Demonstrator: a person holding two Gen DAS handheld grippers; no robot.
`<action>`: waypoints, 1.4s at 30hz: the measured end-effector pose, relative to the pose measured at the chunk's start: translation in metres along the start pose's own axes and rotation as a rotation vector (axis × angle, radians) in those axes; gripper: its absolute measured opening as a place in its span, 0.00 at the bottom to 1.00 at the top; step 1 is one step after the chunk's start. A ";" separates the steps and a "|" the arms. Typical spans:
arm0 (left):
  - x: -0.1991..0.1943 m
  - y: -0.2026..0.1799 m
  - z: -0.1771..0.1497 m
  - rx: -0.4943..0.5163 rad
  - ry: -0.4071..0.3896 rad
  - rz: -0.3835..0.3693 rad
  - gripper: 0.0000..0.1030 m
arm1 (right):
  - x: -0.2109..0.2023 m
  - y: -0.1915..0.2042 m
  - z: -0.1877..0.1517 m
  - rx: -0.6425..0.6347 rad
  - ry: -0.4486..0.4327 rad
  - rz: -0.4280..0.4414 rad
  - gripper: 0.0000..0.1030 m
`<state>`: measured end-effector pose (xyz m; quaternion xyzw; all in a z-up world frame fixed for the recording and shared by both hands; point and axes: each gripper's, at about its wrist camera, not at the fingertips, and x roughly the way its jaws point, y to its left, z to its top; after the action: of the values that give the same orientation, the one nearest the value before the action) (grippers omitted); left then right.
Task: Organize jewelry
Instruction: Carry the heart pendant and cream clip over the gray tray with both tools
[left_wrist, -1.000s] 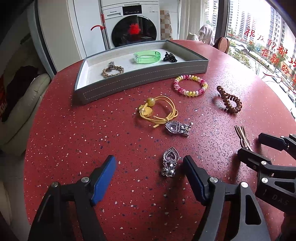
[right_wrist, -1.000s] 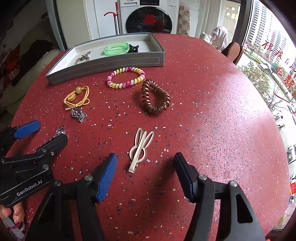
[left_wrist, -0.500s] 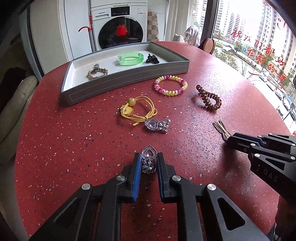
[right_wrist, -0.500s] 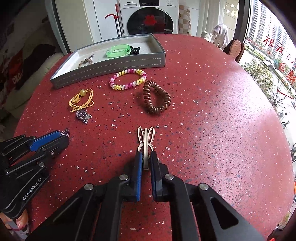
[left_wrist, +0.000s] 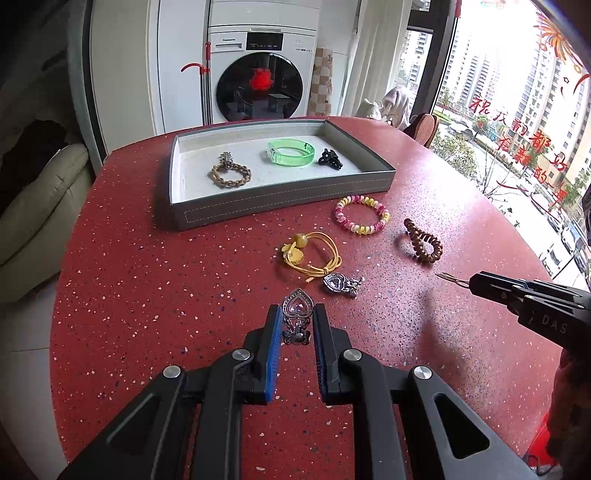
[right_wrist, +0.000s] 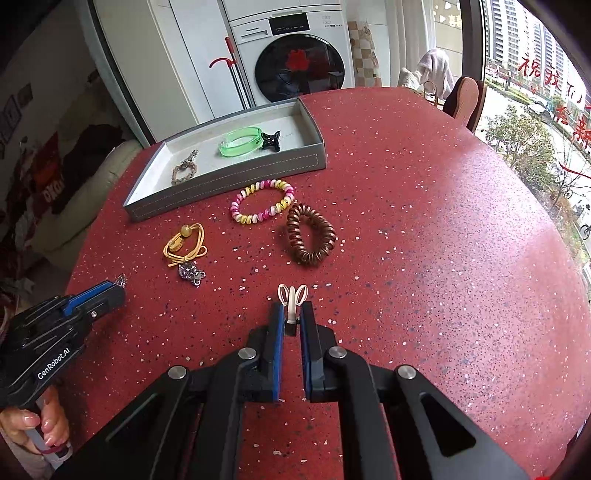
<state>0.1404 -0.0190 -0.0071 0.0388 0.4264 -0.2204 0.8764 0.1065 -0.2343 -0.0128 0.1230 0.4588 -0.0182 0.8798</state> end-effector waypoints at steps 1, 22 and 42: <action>0.000 0.002 0.003 -0.001 -0.006 0.002 0.34 | -0.001 0.001 0.003 0.001 -0.005 0.006 0.09; 0.003 0.039 0.074 -0.060 -0.107 0.036 0.34 | 0.003 0.024 0.099 -0.030 -0.110 0.107 0.09; 0.103 0.068 0.146 -0.127 -0.044 0.120 0.34 | 0.115 0.048 0.175 -0.038 -0.004 0.136 0.09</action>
<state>0.3310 -0.0321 -0.0019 0.0038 0.4172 -0.1409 0.8978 0.3208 -0.2192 -0.0003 0.1369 0.4477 0.0499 0.8822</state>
